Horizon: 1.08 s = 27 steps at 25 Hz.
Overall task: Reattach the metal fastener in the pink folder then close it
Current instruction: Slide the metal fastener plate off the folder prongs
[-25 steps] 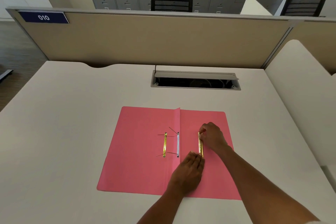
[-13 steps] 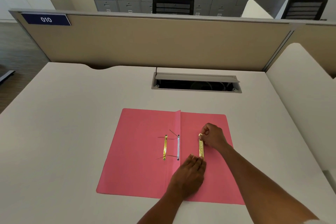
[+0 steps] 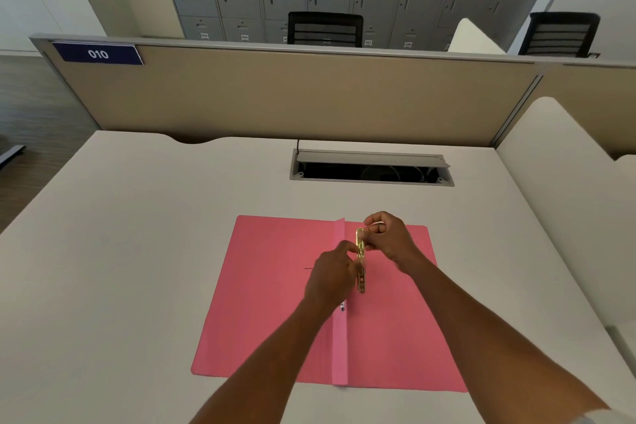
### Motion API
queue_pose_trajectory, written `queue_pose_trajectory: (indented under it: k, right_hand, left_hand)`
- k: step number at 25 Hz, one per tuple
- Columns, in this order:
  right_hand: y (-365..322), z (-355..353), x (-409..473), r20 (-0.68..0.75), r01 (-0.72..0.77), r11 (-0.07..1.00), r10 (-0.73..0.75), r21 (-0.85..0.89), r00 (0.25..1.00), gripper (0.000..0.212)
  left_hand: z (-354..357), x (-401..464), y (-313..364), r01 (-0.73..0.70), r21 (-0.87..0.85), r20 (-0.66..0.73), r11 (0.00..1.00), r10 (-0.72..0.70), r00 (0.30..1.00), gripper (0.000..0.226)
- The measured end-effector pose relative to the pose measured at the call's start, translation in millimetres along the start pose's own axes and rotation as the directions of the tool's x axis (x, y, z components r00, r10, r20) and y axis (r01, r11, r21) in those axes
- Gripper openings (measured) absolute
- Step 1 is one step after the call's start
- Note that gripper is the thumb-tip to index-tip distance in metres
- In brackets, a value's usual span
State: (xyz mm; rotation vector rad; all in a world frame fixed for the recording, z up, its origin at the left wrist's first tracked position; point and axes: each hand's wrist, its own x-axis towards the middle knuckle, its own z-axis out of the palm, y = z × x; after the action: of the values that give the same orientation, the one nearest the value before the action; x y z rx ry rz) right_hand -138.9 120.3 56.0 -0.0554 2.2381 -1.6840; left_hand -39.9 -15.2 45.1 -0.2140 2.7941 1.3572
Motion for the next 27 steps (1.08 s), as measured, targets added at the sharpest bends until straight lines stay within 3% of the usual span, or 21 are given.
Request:
queue_pose_trajectory:
  k: [4, 9, 14, 18, 23, 27]
  right_hand:
    - [-18.3, 29.4, -2.0, 0.035, 0.05, 0.998, -0.052, 0.048, 0.998, 0.029]
    - [-18.5, 56.8, -9.7, 0.012, 0.072, 0.997, -0.073, 0.033, 0.997, 0.021]
    - [34.2, 52.7, -43.7, -0.005, 0.059, 0.967, -0.062, -0.248, 0.998, 0.011]
    - [72.3, 48.4, -77.6, 0.092, 0.03, 0.963, -0.006, -0.268, 0.996, 0.025]
    - [80.8, 55.2, -89.0, 0.16, 0.182, 0.921, -0.134, -0.343, 0.978, 0.025]
    - [89.8, 64.3, -89.3, 0.085, 0.185, 0.897, -0.164, -0.402, 0.983, 0.016]
  left_hand:
    - [-26.7, 5.5, -14.1, 0.147, -0.297, -0.067, 0.944, -0.174, 0.982, 0.014]
    - [-48.0, 3.8, -44.7, 0.307, -0.523, 0.083, 0.795, -0.311, 0.947, 0.011]
    - [-47.8, -7.5, -77.1, 0.375, -0.575, 0.136, 0.727, -0.367, 0.92, 0.016]
    - [-37.8, -14.3, -89.8, 0.424, -0.552, 0.19, 0.718, -0.386, 0.903, 0.016]
    - [-26.2, -16.6, -95.9, 0.435, -0.567, 0.222, 0.699, -0.379, 0.898, 0.011]
    - [-22.7, -16.4, -96.2, 0.429, -0.562, 0.251, 0.707, -0.348, 0.903, 0.01]
